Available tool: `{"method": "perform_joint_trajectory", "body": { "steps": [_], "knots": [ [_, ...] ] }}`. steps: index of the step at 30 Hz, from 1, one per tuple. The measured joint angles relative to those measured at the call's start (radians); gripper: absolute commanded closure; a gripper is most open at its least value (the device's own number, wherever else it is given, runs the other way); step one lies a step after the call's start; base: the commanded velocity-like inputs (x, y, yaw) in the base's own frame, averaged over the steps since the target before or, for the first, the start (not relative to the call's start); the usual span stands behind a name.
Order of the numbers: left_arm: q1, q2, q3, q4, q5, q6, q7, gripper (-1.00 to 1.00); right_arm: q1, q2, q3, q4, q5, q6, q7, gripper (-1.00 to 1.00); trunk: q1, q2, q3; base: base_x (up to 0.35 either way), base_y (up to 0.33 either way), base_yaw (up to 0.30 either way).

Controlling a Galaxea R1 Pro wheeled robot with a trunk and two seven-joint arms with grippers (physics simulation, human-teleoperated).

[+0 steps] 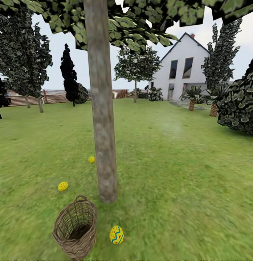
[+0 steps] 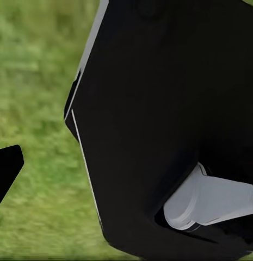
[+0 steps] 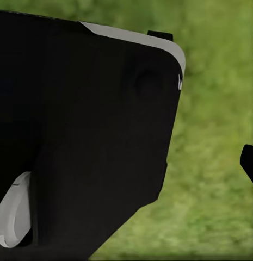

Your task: Take the three Easter eggs out of the wicker basket on the lawn in the garden, then place them on the lawn next to a single tree (choose any tree) so that all three eggs are next to the same tree and none are left in the basket.

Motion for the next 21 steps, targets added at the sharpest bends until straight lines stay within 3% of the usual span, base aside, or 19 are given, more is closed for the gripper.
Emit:
{"method": "perform_joint_trajectory", "body": {
  "steps": [21],
  "knots": [
    [0.005, 0.001, -0.001, -0.002, -0.002, -0.005, 0.0, -1.0, 0.0, 0.01, 0.0, 0.0, -0.002, 0.001, 0.0, -1.0, -0.081, 0.147, 0.036, 0.0, 0.0, 0.0]
  ]
}}
